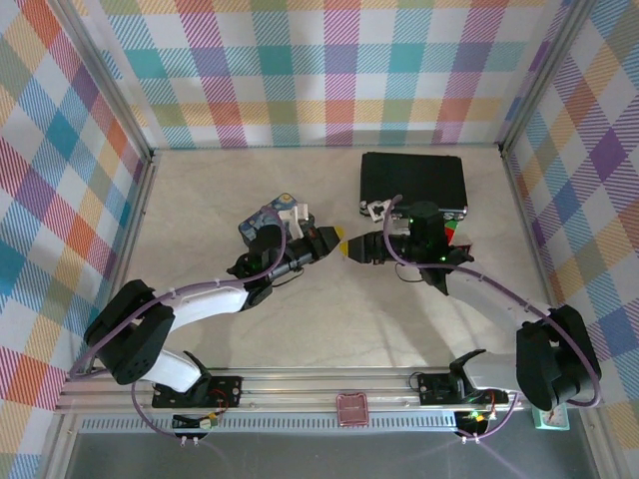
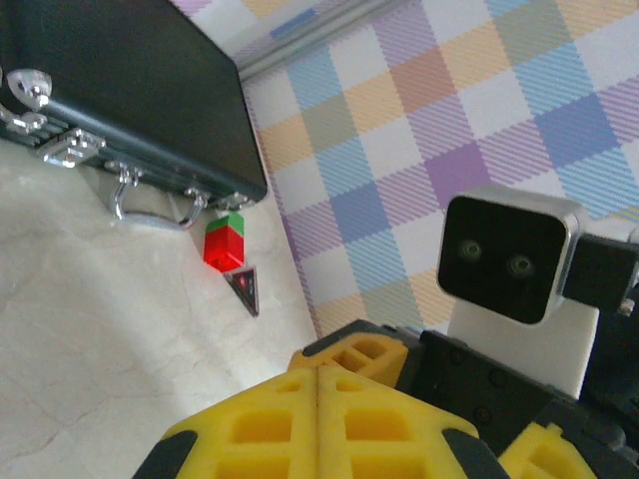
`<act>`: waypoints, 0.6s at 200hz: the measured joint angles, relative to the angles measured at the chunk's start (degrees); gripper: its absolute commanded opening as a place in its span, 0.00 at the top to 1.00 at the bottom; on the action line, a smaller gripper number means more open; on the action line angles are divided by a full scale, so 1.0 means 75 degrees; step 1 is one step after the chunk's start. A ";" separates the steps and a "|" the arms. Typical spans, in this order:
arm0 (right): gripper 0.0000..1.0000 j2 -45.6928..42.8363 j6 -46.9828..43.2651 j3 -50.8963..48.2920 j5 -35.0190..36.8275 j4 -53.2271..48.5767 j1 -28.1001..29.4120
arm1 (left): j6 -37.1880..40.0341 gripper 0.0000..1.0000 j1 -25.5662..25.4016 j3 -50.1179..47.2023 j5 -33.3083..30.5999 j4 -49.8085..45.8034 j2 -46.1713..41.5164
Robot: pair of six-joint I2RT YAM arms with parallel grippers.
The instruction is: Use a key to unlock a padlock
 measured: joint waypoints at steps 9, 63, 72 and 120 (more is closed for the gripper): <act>0.61 0.0038 0.0052 0.0000 -0.0009 0.0114 0.0000 | -0.0017 1.00 -0.0006 0.0000 -0.0067 0.0020 0.0000; 0.60 0.0358 0.0533 -0.0169 -0.0271 0.0880 0.0000 | -0.0044 1.00 -0.0055 0.0000 -0.0321 0.0085 -0.0029; 0.61 0.0361 0.0586 -0.0221 -0.0289 0.0950 0.0000 | -0.0044 1.00 -0.0073 0.0000 -0.0321 0.0134 -0.0029; 0.62 0.0367 0.0889 -0.0376 -0.0353 0.1358 0.0000 | -0.0050 1.00 -0.0087 0.0000 -0.0440 0.0207 -0.0041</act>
